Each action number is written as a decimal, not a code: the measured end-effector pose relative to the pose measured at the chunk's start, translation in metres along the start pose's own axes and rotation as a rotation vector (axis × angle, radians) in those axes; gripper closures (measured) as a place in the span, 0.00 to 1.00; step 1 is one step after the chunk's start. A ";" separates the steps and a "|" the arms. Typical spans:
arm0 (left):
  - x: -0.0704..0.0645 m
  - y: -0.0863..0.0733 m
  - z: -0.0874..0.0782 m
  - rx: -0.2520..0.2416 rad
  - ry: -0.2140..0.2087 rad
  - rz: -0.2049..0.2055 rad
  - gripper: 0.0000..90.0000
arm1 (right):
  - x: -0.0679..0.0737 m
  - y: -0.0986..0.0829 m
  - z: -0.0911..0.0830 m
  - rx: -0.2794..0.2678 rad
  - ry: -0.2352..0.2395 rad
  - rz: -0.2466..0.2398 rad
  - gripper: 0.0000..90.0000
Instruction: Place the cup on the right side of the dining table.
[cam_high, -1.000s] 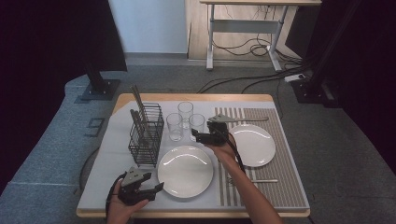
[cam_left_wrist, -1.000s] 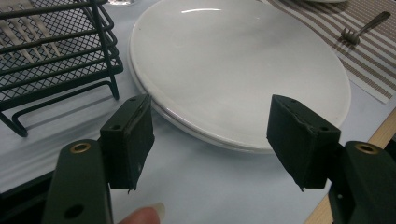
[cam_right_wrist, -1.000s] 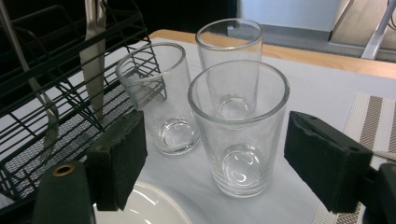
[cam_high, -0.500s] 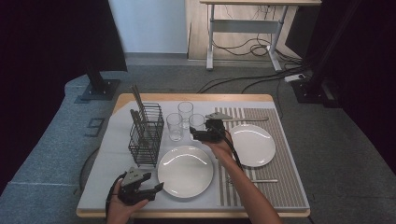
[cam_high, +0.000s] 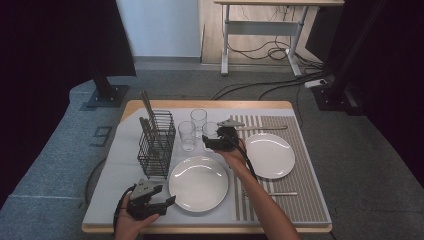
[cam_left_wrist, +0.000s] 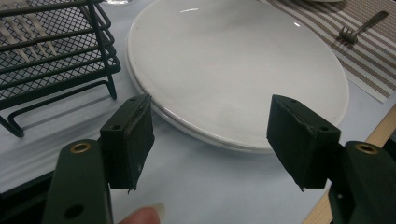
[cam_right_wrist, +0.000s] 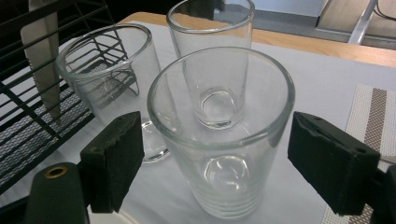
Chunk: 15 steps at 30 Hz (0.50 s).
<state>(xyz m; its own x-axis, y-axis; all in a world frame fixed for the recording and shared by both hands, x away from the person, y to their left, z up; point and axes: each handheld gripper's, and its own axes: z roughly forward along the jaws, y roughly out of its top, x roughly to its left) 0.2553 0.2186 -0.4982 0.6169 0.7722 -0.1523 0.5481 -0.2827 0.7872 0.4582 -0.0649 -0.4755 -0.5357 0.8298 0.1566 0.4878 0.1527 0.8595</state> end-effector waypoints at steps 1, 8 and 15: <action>0.000 0.000 0.000 0.000 0.000 -0.001 0.35 | 0.001 0.000 0.001 0.001 -0.003 -0.003 0.21; 0.001 0.000 -0.001 -0.001 0.000 0.000 0.35 | 0.003 0.002 0.009 0.009 -0.017 -0.011 0.21; 0.001 0.000 -0.002 -0.001 -0.001 0.001 0.35 | 0.003 0.001 0.018 0.019 -0.034 -0.010 0.22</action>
<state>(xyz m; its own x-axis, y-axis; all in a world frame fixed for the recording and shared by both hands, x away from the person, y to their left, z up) 0.2549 0.2203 -0.4973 0.6176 0.7716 -0.1521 0.5469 -0.2824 0.7881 0.4701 -0.0527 -0.4832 -0.5172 0.8458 0.1308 0.4953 0.1712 0.8517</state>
